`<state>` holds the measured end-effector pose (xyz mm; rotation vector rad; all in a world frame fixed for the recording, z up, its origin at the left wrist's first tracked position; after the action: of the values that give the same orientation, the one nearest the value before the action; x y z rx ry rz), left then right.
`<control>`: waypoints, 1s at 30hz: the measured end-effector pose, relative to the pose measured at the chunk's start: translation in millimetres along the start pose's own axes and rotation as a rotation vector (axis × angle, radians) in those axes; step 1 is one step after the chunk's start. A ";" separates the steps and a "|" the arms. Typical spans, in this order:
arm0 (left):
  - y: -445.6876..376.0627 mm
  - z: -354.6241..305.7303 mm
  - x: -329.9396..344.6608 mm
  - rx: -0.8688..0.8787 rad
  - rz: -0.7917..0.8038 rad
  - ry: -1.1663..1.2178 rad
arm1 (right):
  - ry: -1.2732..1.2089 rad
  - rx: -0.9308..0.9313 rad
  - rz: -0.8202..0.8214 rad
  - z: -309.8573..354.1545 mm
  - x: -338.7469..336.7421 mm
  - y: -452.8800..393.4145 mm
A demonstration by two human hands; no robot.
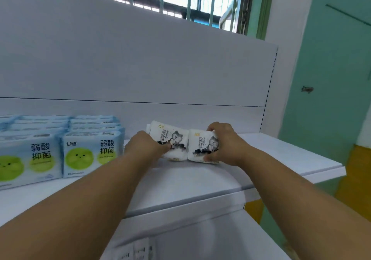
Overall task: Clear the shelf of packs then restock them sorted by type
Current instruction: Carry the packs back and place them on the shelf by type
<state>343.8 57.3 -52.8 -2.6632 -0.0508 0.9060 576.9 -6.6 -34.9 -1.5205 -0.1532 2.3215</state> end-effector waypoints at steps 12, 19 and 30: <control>-52.6 -8.4 26.7 -0.085 -0.052 -0.298 | 0.055 -0.146 0.053 0.2 27.9 -107.7; -85.4 2.6 30.5 -0.191 -0.146 -0.336 | 0.083 -0.235 0.047 15.8 51.4 -149.1; -101.9 9.3 38.8 -0.223 -0.168 -0.312 | 0.206 -0.257 -0.021 20.3 63.1 -167.8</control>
<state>376.4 161.8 -50.3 -2.6347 -0.4656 1.3153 575.9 173.8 -33.5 -1.8598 -0.4245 2.1774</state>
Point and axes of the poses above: each hand's wrist, its own y-axis away from the middle knuckle, its own x-axis out of the palm, z = x × y, the point moved 2 cm from there along -y, towards the middle knuckle, and after that the axes turned 10 degrees about x, right-handed, at the moved point
